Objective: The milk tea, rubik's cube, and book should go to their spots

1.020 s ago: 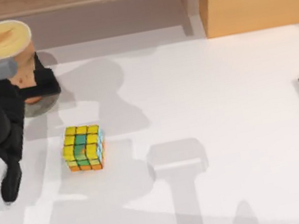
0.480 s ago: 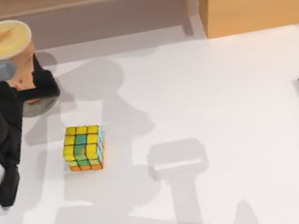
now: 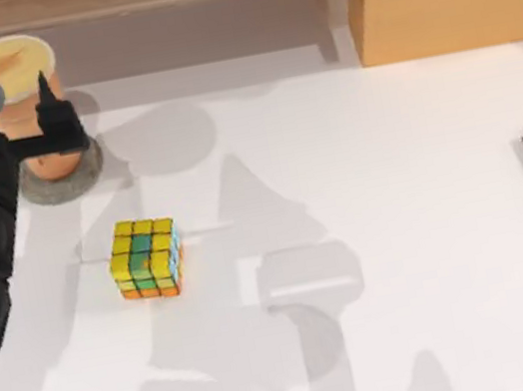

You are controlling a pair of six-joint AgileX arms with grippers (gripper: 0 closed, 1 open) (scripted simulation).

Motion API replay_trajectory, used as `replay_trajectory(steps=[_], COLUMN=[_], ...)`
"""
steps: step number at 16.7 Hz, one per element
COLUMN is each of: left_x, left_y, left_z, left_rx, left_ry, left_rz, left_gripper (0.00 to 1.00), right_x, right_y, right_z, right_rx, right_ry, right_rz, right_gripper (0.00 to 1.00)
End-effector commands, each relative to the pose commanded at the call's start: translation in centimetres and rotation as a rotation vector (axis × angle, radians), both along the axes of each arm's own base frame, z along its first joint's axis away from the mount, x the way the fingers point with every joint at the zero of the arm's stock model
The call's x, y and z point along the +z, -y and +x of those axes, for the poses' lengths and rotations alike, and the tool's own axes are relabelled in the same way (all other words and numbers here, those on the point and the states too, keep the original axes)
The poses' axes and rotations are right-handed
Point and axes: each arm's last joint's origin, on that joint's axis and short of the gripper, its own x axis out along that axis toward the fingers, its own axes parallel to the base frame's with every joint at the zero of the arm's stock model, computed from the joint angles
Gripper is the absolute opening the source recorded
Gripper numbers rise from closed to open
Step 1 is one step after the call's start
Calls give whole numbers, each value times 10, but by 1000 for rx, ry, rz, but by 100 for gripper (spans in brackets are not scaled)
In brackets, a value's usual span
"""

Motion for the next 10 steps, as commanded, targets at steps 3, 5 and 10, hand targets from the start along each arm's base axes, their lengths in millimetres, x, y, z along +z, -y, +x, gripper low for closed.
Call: replay_trajectory(steps=[3, 5, 10], left_x=[0, 2, 39], left_y=[-1, 0, 17], left_z=[1, 3, 38], left_rx=[3, 1, -45], left_ry=[4, 8, 48], left_rz=[-1, -3, -45], left_gripper=[100, 100, 100], right_x=[0, 0, 0], right_y=[0, 0, 0], right_z=[0, 0, 0], right_rx=[0, 0, 0], right_ry=[0, 0, 0], right_rz=[0, 0, 0], right_gripper=[100, 100, 100])
